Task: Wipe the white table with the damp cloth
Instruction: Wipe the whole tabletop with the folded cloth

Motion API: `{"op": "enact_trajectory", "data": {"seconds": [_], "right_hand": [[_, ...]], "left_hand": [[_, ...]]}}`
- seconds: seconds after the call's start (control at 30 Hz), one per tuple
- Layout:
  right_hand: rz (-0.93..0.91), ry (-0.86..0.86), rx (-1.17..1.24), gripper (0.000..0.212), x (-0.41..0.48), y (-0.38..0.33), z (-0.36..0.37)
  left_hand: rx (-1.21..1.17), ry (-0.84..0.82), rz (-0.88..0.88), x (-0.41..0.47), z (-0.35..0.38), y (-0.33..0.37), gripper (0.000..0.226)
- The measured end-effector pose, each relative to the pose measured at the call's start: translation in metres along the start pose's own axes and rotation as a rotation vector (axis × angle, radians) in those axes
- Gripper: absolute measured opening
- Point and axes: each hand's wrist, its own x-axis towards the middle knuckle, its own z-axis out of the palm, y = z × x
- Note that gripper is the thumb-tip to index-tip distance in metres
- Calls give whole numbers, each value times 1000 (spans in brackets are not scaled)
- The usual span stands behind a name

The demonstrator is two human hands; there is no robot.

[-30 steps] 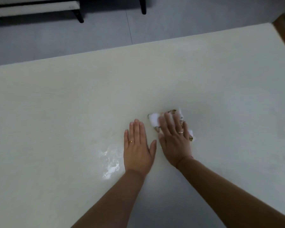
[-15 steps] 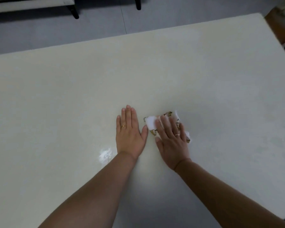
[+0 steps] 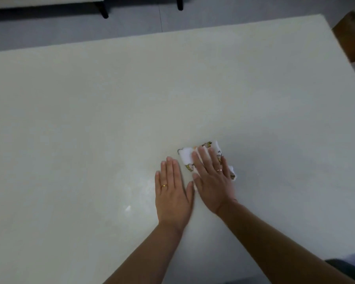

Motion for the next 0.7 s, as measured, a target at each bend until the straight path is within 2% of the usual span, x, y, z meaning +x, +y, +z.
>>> {"op": "enact_trajectory", "data": {"seconds": [0.03,0.1,0.17,0.27,0.33,0.4,0.47,0.5,0.7], "right_hand": [[-45,15,-24,56,-3,16,-3],[8,33,-21,54,-5,46,-7],[181,33,43,55,-5,64,-9],[408,59,121,57,-12,42,-1],[326,54,69,59,-30,14,9],[77,25,-16,58,-57,-6,15],[-123,11,-54,57,-70,5,13],[-165,16,-74,56,-71,20,11],[91,81,20,56,-72,87,-2]], "left_hand": [[7,-7,-20,-5,2,0,67],[30,-5,-31,-9,5,0,68],[46,9,-28,-9,7,0,69],[61,20,-37,-10,10,-1,70],[60,31,-39,-10,12,-2,71],[87,31,-35,-10,12,-2,72],[105,29,-34,-9,13,-2,72],[106,29,-38,-9,13,-2,70],[65,-14,-49,-11,13,-1,69]]}}
